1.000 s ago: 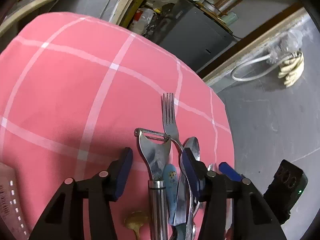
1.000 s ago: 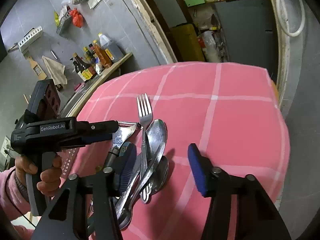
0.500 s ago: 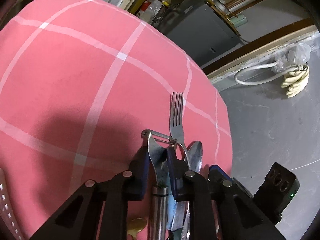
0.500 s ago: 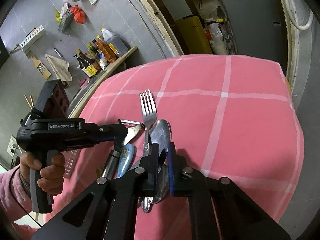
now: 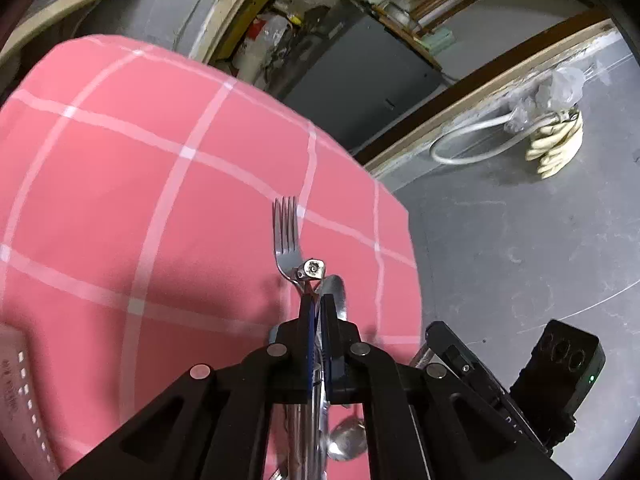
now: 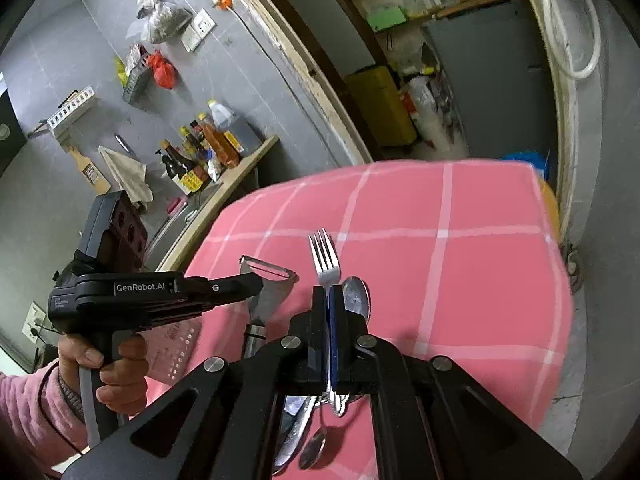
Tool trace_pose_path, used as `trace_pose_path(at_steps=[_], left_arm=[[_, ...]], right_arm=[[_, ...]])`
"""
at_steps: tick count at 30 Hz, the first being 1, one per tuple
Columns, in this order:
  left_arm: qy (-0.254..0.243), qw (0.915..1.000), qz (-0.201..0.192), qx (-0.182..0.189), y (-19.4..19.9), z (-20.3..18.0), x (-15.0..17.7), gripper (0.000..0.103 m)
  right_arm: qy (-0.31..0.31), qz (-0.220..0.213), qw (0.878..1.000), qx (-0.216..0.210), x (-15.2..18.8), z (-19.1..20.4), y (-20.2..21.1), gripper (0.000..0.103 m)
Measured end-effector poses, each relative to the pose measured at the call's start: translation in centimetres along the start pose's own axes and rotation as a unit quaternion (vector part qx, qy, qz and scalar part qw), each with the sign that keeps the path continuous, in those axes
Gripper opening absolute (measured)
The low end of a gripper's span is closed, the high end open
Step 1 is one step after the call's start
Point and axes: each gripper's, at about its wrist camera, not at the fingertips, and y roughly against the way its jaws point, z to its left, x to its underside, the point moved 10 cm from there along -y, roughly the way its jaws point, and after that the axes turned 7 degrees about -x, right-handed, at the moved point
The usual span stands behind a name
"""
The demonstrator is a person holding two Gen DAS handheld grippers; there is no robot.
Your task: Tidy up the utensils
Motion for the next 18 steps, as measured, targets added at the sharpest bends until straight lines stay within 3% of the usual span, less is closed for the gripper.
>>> trace_pose_path(at_steps=[4, 9, 18], left_arm=[[0.003, 0.9996, -0.026, 0.009, 2.6, -0.5, -0.8, 0.002], [-0.026, 0.9956, -0.090, 0.000, 7.5, -1.0, -2.1, 0.002], [-0.070, 0.9757, -0.207, -0.012, 19.4, -1.8, -5.6, 0.002]], right_arm=[[0.012, -0.026, 1.000, 0.012, -1.2, 1.4, 2.4, 0.002], [0.031, -0.069, 0.997, 0.028, -3.4, 4.0, 5.6, 0.002], [0.086, -0.155, 0.984, 0.025, -9.4, 12.7, 9.6, 0.002]])
